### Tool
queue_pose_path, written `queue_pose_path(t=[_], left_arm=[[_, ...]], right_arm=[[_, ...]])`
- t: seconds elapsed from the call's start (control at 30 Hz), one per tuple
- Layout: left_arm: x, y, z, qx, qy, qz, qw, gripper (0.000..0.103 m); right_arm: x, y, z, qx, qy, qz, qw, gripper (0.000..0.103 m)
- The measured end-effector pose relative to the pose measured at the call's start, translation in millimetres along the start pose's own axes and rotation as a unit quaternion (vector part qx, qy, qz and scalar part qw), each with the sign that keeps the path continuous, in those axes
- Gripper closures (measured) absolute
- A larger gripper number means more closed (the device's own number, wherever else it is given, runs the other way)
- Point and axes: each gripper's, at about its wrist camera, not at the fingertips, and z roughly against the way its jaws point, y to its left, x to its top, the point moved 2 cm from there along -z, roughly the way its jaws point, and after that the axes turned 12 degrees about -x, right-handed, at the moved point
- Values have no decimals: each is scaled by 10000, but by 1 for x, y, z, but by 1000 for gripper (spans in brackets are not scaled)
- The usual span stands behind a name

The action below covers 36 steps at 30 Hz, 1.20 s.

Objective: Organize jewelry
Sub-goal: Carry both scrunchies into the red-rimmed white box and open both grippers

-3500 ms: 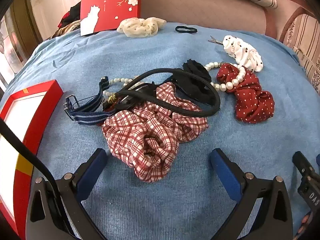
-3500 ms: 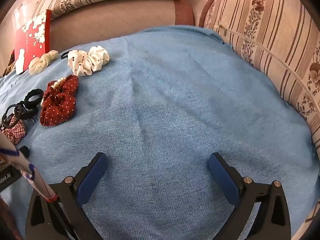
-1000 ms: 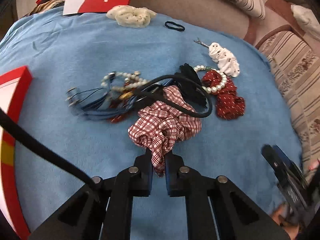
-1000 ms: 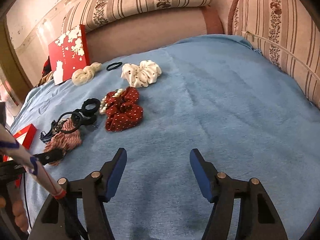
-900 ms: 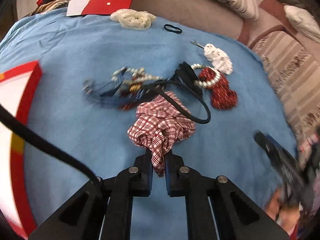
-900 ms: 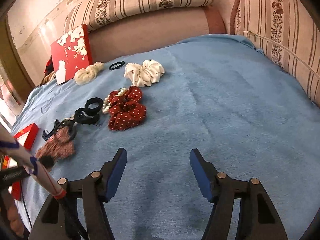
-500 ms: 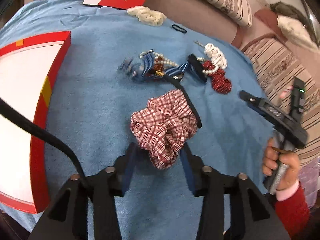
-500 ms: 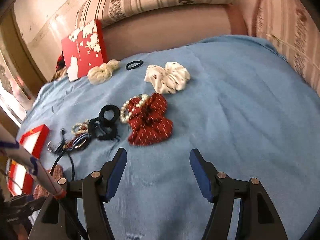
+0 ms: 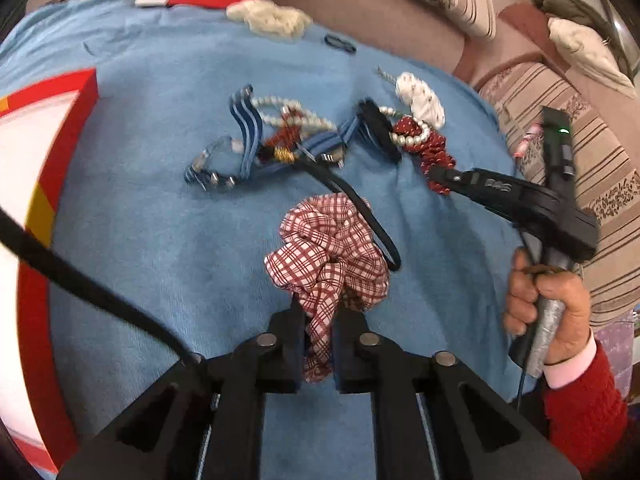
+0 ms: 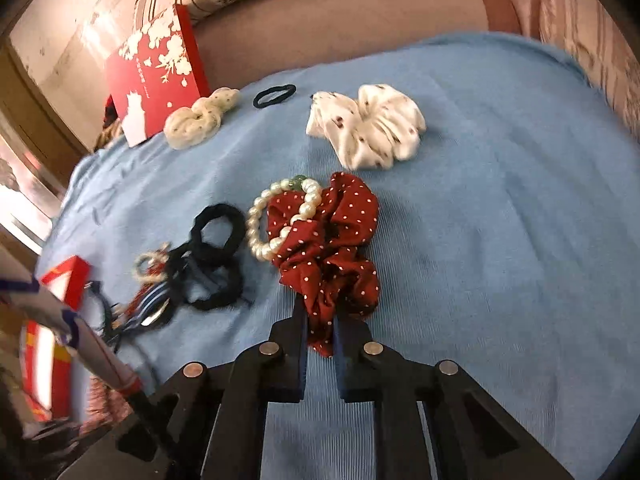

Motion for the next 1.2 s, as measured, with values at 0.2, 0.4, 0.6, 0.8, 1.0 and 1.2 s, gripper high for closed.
queue_pose_path(t=[0.2, 0.4, 0.6, 0.8, 1.0, 1.2], left_arm=[[-24, -19, 44, -195, -19, -220, 9996, 94], [-44, -14, 124, -280, -502, -206, 9981, 94], [-50, 12, 187, 218, -1140, -130, 9932, 94], [-35, 70, 217, 665, -1482, 322, 9862, 93], [9, 146, 218, 1033, -1519, 881, 9790, 93], [58, 211, 199, 1559, -1435, 1244, 9693, 93]], right_arm=[[-45, -7, 43, 442, 275, 177, 9985, 93], [-76, 12, 99, 803, 200, 634, 9946, 93], [-66, 54, 149, 1525, -133, 770, 9852, 93], [-55, 133, 158, 1718, -259, 1292, 9763, 93], [-39, 228, 131, 1992, -146, 1595, 9668, 93], [-25, 326, 77, 1751, -152, 2093, 9619, 93]])
